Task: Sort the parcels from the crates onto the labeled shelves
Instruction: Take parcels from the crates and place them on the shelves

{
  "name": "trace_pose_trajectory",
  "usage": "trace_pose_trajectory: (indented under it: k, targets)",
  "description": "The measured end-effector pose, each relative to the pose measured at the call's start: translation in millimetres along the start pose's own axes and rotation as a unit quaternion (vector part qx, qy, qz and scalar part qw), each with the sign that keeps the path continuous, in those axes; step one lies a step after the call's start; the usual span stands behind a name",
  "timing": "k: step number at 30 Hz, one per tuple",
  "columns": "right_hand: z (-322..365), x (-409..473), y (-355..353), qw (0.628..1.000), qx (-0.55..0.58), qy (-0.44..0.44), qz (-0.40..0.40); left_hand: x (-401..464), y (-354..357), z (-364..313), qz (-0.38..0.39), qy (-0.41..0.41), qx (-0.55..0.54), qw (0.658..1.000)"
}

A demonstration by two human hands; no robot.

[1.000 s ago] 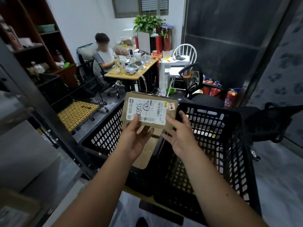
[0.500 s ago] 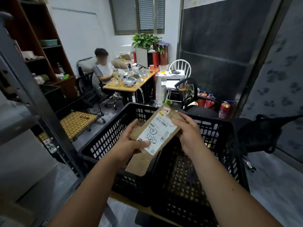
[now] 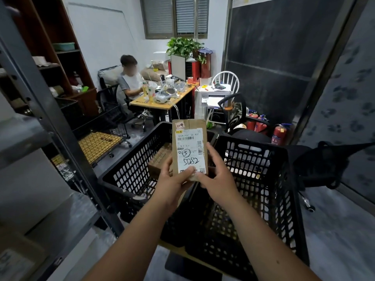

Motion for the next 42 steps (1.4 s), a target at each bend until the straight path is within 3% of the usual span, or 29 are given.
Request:
trace_pose_trajectory:
  k: [7, 14, 20, 25, 29, 34, 42]
  targets:
    - [-0.3, -5.8, -11.1, 0.998, -0.036, -0.009, 0.053, -15.7, -19.0, -7.0, -0.083, 0.018, 0.129, 0.988]
    - [31.2, 18.8, 21.4, 0.983, -0.088, -0.058, 0.151, -33.3, -52.4, -40.7, -0.226, 0.077, 0.148, 0.960]
    - [62.1, 41.1, 74.5, 0.964, -0.068, -0.132, 0.220, -68.9, -106.3, -92.1, -0.325, 0.168, 0.274, 0.889]
    - [100.5, 65.1, 125.1, 0.935, -0.088, -0.193, 0.283, -111.7, -133.8, -146.4, -0.431, 0.248, 0.455, 0.739]
    - [124.3, 74.6, 168.2, 0.916, -0.053, -0.239, 0.319, -145.0, -158.3, -174.7, -0.466, 0.274, 0.510, 0.669]
    - [147.0, 80.1, 225.9, 0.898, -0.059, -0.284, 0.330, -173.3, -202.9, -203.0, -0.522, 0.243, 0.529, 0.623]
    - [170.4, 87.2, 294.7, 0.881, 0.000, -0.333, 0.337, -206.6, -243.4, -238.1, -0.565, 0.266, 0.551, 0.553]
Point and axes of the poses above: each hand's wrist, its own x-axis towards the middle knuckle, its own y-axis out of the palm, z = x × y, the point moved 2 cm from there along x, towards the middle knuckle, and after that the axes turned 10 degrees about -y, right-handed, at the moved point
